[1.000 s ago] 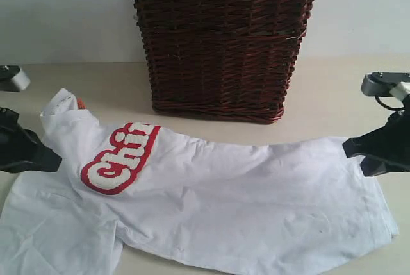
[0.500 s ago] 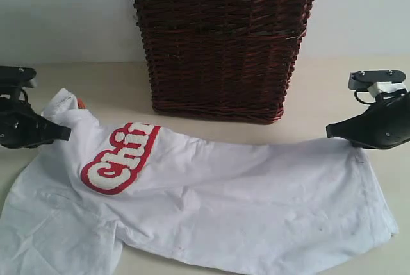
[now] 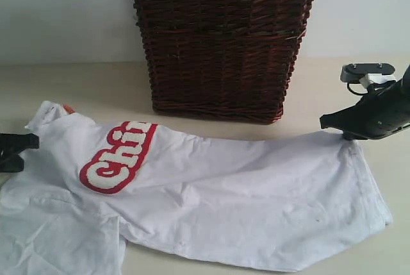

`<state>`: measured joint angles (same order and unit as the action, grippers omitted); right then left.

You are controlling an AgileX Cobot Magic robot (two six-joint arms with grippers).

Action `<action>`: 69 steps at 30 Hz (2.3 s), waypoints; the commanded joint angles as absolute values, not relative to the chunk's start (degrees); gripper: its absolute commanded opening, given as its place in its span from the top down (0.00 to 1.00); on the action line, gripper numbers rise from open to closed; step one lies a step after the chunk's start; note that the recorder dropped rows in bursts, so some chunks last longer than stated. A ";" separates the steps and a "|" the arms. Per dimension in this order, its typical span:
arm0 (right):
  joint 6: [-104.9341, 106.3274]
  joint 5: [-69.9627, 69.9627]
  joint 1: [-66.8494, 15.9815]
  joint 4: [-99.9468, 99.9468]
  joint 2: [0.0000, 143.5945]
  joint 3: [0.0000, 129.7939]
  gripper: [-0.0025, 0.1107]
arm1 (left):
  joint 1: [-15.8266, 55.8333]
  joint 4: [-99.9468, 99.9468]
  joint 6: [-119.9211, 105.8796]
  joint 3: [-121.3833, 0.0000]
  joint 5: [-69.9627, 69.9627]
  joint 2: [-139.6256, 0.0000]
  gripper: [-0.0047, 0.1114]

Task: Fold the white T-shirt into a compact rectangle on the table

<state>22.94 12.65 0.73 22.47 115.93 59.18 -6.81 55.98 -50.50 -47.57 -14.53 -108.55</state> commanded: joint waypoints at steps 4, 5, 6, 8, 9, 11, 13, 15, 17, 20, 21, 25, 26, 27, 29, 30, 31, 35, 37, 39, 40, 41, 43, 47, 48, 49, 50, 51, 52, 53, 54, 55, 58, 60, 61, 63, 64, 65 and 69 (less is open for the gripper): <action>22.61 18.69 0.67 21.52 117.26 58.38 0.98 | -11.90 45.45 -38.00 -44.91 -19.99 -106.86 0.96; 22.62 18.83 0.67 21.52 117.26 58.38 0.98 | -11.89 45.48 -38.13 -44.91 -20.12 -105.74 0.96; 22.62 18.83 0.67 21.52 117.26 58.38 0.98 | -11.89 45.89 -38.13 -44.91 -19.50 -103.62 0.96; 22.62 18.49 0.67 21.52 117.26 58.38 0.98 | -11.89 48.18 -38.33 -45.34 -16.96 -98.88 0.96; 22.73 18.61 0.67 21.23 117.26 58.81 0.98 | -11.33 50.26 -39.23 -46.37 -15.66 -95.60 0.96; 22.60 19.38 0.67 20.35 117.16 59.32 0.98 | -7.78 53.15 -42.96 -48.51 -14.18 -93.87 0.96; 22.60 21.51 0.67 20.65 116.50 60.67 0.98 | -1.67 58.17 -48.68 -51.46 -15.56 -96.93 0.96; 23.56 22.80 0.11 22.46 113.44 61.73 0.98 | 3.80 60.92 -54.94 -56.20 -19.33 -102.85 0.96; 23.86 22.17 -0.83 24.51 109.28 61.73 0.98 | 7.05 60.92 -53.35 -60.14 -19.73 -107.33 0.96; 23.92 23.17 -3.08 25.40 109.12 61.59 0.98 | 7.95 60.81 -51.65 -62.64 -19.12 -113.61 0.96; 23.92 23.17 -3.40 25.40 109.89 61.59 0.98 | 7.95 60.81 -51.65 -62.64 -18.68 -114.68 0.96; 24.07 22.73 -3.61 24.49 113.51 61.59 0.98 | 7.85 59.02 -51.65 -62.64 -17.80 -118.80 0.96; 24.07 22.61 -3.50 22.86 114.37 61.59 0.98 | 7.85 58.42 -51.53 -62.64 -17.64 -119.44 0.96; 23.40 22.00 -3.50 20.70 115.30 61.59 0.98 | 7.57 57.15 -50.59 -62.64 -17.55 -119.83 0.96; 19.65 19.85 -3.00 16.63 116.99 61.59 0.98 | 6.63 55.06 -47.51 -62.64 -17.55 -120.34 0.96; 16.87 18.87 -2.49 13.88 118.09 61.59 0.98 | 5.93 52.58 -45.68 -62.64 -17.91 -120.34 0.96; 14.16 18.02 -1.91 11.96 118.79 61.59 0.98 | 5.31 50.99 -44.22 -62.64 -18.45 -120.34 0.96; 9.49 17.19 0.41 6.93 121.02 61.59 0.98 | 0.96 39.95 -35.39 -62.64 -20.73 -119.75 0.96; 8.69 17.19 1.34 6.93 121.36 61.59 0.98 | -1.50 36.07 -30.27 -62.64 -22.13 -119.54 0.96; 8.69 17.19 1.46 6.93 121.36 61.59 0.98 | -3.77 35.54 -29.83 -62.64 -23.69 -119.54 0.96; 8.69 17.31 1.45 6.93 121.36 61.71 0.98 | -4.16 35.42 -30.26 -62.64 -24.04 -119.40 0.96; 8.69 17.56 1.45 6.93 121.36 61.83 0.98 | -4.43 35.17 -31.18 -62.64 -24.29 -119.34 0.96; 8.69 19.06 1.34 6.93 121.36 62.45 0.98 | -4.43 35.17 -31.43 -62.64 -24.18 -118.48 0.96; 8.69 22.26 1.34 7.57 120.99 64.05 0.98 | -2.98 35.17 -33.52 -62.64 -22.96 -113.21 0.96; 8.69 22.40 1.34 7.57 120.69 64.41 0.98 | -2.71 35.17 -34.08 -62.64 -22.96 -111.12 0.96; 8.81 22.40 1.34 7.57 119.97 64.68 0.98 | -2.57 35.17 -34.57 -62.64 -22.96 -108.92 0.96; 8.81 22.65 1.34 7.57 119.13 64.99 0.98 | -2.30 35.17 -35.53 -62.64 -23.29 -106.52 0.96; 8.81 22.76 1.34 7.57 118.26 65.24 0.98 | -2.25 35.17 -37.00 -62.64 -23.89 -104.22 0.96; 8.81 22.76 1.34 8.04 116.68 65.47 0.98 | -2.25 35.17 -38.58 -62.64 -24.61 -101.89 0.96; 8.81 22.76 1.34 8.54 115.53 65.61 0.98 | -2.25 35.17 -39.38 -62.64 -25.32 -100.17 0.96; 8.81 22.76 1.34 9.32 114.21 65.61 0.98 | -2.25 35.17 -40.01 -62.64 -26.54 -98.13 0.96; 8.81 22.88 1.34 9.73 112.20 65.61 0.98 | -2.25 35.04 -40.40 -62.64 -27.94 -96.24 0.96; 8.81 24.28 1.34 13.26 107.14 65.61 0.98 | -1.67 35.05 -44.58 -62.64 -34.95 -91.92 0.96; 8.91 25.93 1.34 14.71 103.70 65.61 0.98 | -0.57 35.05 -47.95 -62.64 -40.51 -89.73 0.96; 9.49 27.14 1.34 16.02 101.29 65.61 0.98 | 0.19 35.20 -47.67 -62.52 -42.84 -88.61 0.96; 12.45 29.94 1.34 18.25 97.19 65.48 0.98 | 2.96 35.29 -47.64 -61.26 -45.75 -86.16 0.96; 13.24 31.34 1.34 18.79 94.78 65.40 0.98 | 5.08 34.65 -47.64 -60.05 -46.38 -84.85 0.96; 13.57 32.31 1.34 18.91 92.79 65.26 0.98 | 7.01 33.88 -47.64 -58.83 -46.90 -84.02 0.96; 13.87 32.27 1.34 20.06 82.47 61.47 0.98 | 18.39 26.45 -38.86 -51.29 -46.59 -78.98 0.96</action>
